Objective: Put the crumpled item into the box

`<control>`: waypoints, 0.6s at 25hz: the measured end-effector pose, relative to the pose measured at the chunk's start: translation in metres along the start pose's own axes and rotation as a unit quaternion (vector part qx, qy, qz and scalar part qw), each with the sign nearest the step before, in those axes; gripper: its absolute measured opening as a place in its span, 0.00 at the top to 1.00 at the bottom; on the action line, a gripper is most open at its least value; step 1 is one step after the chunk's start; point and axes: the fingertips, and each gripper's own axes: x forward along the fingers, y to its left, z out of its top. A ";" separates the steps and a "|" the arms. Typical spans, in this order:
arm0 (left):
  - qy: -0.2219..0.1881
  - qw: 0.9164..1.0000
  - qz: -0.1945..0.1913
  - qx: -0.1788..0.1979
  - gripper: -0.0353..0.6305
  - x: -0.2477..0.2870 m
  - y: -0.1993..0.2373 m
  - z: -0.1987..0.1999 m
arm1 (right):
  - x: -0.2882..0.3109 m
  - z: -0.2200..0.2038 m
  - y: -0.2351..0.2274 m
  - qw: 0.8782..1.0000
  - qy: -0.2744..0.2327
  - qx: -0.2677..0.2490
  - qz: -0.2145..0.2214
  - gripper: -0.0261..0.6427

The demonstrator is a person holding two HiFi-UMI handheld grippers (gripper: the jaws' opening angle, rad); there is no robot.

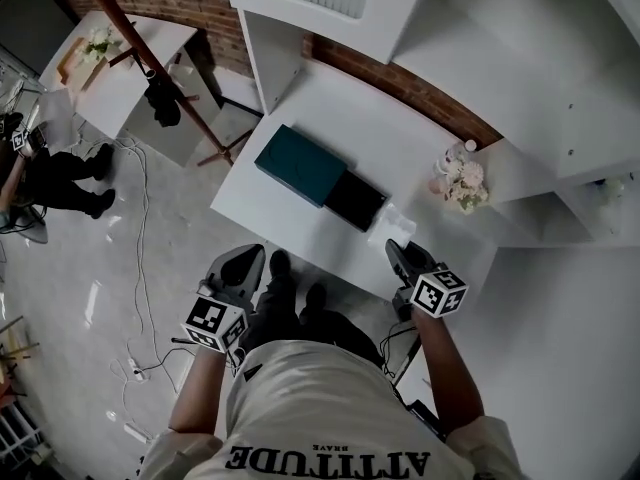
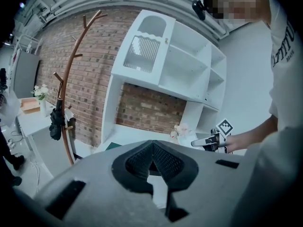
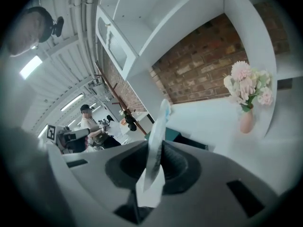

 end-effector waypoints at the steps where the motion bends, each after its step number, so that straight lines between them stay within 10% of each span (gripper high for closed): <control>1: 0.002 1.000 -0.004 -0.001 0.91 0.004 0.006 0.000 | 0.006 -0.001 -0.003 1.000 0.003 0.004 -0.006 0.85; 15: 0.046 0.995 -0.090 -0.003 0.91 0.068 0.060 -0.008 | 0.114 -0.023 -0.047 0.992 0.076 0.062 -0.079 0.85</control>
